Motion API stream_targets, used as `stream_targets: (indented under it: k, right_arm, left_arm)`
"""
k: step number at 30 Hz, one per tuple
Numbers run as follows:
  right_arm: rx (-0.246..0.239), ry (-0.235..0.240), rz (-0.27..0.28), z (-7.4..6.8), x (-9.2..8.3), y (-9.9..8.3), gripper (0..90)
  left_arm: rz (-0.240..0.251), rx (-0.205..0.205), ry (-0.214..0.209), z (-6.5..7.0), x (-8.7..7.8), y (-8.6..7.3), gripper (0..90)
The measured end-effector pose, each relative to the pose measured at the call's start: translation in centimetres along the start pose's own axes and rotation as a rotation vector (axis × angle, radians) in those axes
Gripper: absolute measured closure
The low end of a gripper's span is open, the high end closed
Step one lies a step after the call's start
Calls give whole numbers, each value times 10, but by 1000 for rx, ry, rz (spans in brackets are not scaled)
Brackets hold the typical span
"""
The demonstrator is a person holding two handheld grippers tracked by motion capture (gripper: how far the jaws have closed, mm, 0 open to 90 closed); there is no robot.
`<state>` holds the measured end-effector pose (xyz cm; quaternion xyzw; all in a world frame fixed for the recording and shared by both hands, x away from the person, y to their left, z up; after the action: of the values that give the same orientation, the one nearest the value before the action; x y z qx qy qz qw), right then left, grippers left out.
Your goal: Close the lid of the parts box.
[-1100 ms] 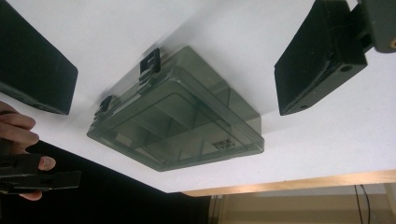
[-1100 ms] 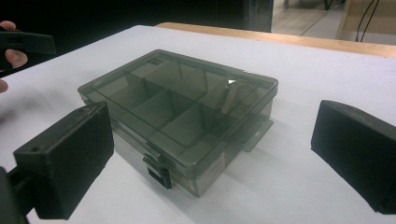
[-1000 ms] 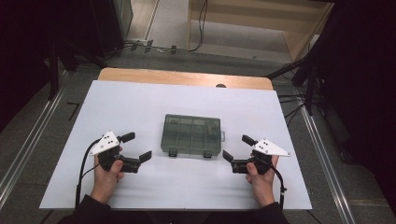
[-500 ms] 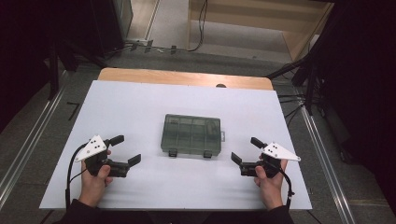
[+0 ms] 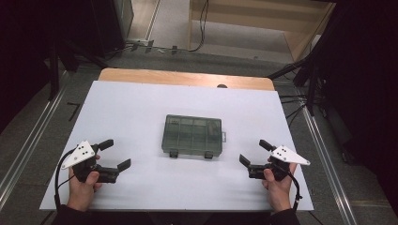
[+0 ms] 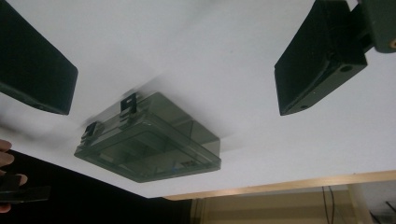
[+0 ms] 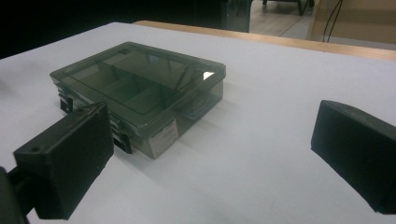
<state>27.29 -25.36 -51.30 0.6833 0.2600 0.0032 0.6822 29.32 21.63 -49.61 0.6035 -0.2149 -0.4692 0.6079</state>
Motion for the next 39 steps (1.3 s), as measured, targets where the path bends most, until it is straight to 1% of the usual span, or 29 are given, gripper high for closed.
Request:
stream_targets:
  k: [9,17,24,28,31,36,39]
  right_arm:
    - [8,-24,-6,12,-6,-6,0]
    - [20,-48,-8,24,-11,-10,0]
    - [38,-71,-14,35,-17,-14,0]
    - [44,-81,-14,41,-21,-17,0]
    - [36,-95,-20,46,-23,-20,0]
    - [50,-103,-21,51,-26,-23,0]
    - [51,-110,-26,55,-27,-25,0]
  left_arm:
    - [12,-21,36,-11,-20,-6,0]
    - [10,-26,69,-20,-37,-11,0]
    - [18,-33,80,-27,-48,-14,0]
    - [15,-34,93,-30,-54,-17,0]
    - [16,-37,100,-33,-57,-18,0]
    - [18,-35,117,-36,-62,-19,0]
    - [18,-44,121,-38,-64,-21,0]
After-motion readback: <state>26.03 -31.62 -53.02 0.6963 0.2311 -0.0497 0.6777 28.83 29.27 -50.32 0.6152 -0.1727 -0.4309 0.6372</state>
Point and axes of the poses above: each handheld gripper's, and its own axes: x roughly forward along the jaws, y roughly out of its top, z roughly to its right, the point moved 6 cm from there along x, roughly forward along the jaws, and after that the axes turned 10 degrees about -y, right-handed, at the moved point
